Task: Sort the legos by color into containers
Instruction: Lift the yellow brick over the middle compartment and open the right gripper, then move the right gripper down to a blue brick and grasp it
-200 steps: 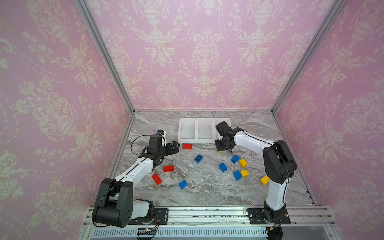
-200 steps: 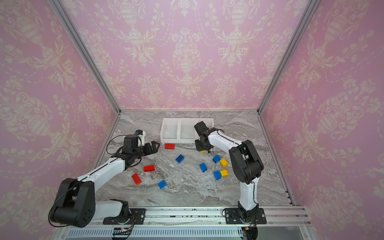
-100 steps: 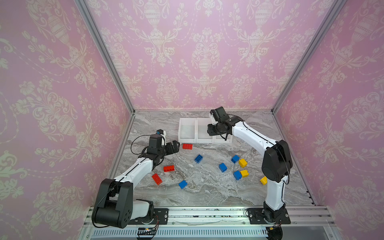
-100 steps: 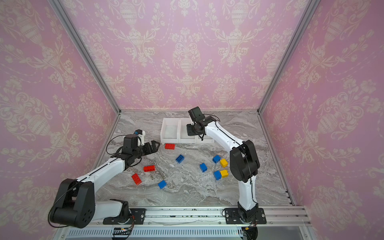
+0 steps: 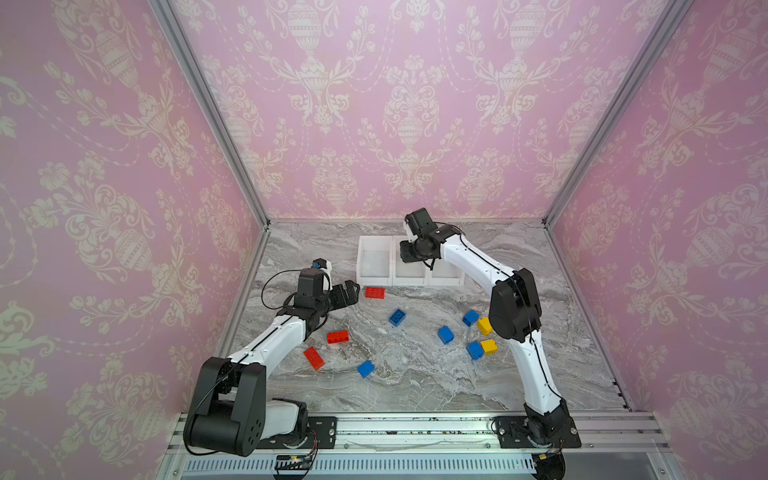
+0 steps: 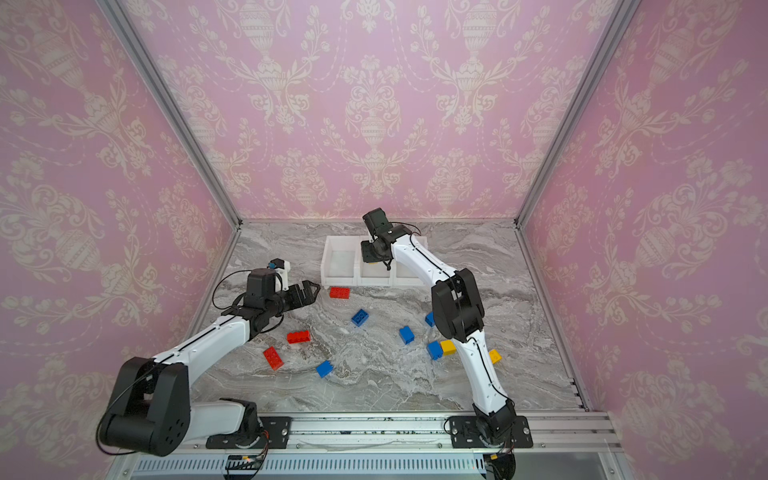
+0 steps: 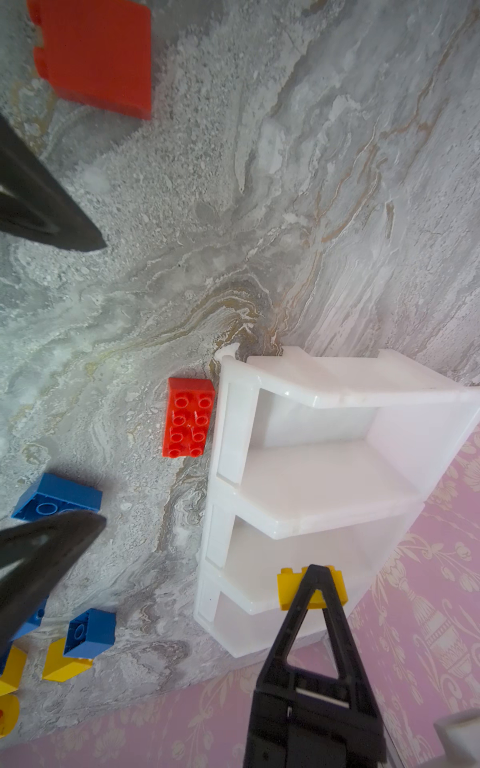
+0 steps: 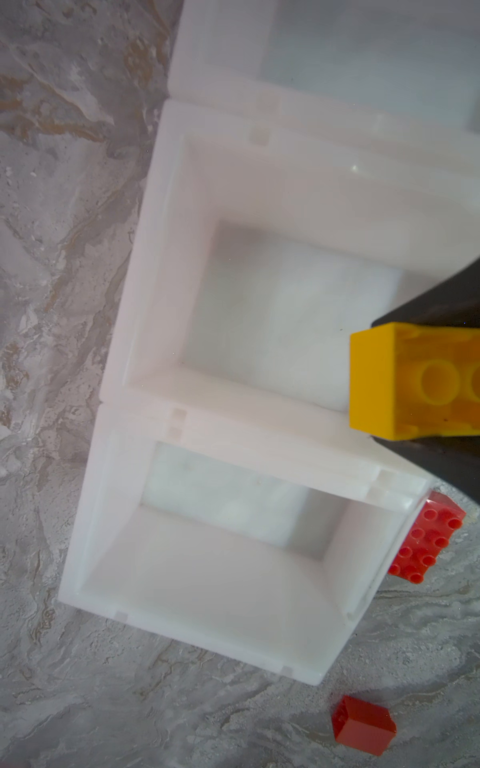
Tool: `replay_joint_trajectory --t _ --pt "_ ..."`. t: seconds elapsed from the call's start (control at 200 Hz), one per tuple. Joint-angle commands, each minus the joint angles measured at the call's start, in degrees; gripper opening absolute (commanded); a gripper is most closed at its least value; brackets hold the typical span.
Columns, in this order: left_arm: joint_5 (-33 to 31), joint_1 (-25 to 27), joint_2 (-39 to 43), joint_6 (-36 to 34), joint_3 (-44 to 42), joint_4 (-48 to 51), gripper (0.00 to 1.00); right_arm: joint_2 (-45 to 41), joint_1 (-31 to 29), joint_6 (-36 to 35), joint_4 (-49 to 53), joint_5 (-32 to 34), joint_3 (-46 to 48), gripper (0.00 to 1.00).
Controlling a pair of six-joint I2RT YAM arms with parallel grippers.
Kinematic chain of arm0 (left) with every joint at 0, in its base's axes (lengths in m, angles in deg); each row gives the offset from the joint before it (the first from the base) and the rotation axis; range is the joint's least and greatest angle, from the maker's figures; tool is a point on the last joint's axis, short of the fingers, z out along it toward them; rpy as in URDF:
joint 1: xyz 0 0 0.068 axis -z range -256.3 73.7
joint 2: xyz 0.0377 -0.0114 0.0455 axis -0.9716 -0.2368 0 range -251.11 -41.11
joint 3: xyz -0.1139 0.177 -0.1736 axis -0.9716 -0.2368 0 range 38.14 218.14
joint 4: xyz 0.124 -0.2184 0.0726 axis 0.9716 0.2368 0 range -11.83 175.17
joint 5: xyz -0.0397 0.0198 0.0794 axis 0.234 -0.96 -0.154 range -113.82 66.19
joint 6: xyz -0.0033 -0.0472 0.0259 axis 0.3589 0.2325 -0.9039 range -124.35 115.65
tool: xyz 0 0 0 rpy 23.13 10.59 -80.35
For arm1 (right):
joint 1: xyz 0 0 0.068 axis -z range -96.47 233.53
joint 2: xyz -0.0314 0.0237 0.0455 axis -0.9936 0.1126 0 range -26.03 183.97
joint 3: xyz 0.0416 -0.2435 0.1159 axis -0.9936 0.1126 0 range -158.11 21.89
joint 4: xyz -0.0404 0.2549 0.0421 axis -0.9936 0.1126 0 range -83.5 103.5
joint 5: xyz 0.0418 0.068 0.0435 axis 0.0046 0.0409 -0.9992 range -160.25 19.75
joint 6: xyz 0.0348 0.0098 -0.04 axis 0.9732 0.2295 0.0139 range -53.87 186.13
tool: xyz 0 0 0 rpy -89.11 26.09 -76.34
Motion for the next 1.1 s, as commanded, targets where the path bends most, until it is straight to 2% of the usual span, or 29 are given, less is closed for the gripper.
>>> replay_joint_trajectory --t 0.0,0.285,0.675,0.876,1.091 --pt "0.6 0.6 0.7 1.3 -0.7 -0.2 0.99 1.3 -0.3 0.3 2.6 1.3 -2.9 0.29" --pt "0.4 0.8 0.0 1.1 -0.2 0.2 0.99 1.8 -0.3 0.0 3.2 1.6 -3.1 0.51" --pt "-0.1 0.9 0.2 0.9 0.0 1.1 0.99 -1.8 -0.5 -0.3 3.3 0.8 -1.3 0.59" --pt "-0.1 1.0 0.2 0.8 0.0 1.2 0.99 -8.2 -1.1 -0.8 1.9 0.8 5.9 0.65" --pt "0.2 0.9 -0.1 0.8 0.0 0.9 0.99 -17.7 -1.4 -2.0 1.2 -0.3 18.4 0.73"
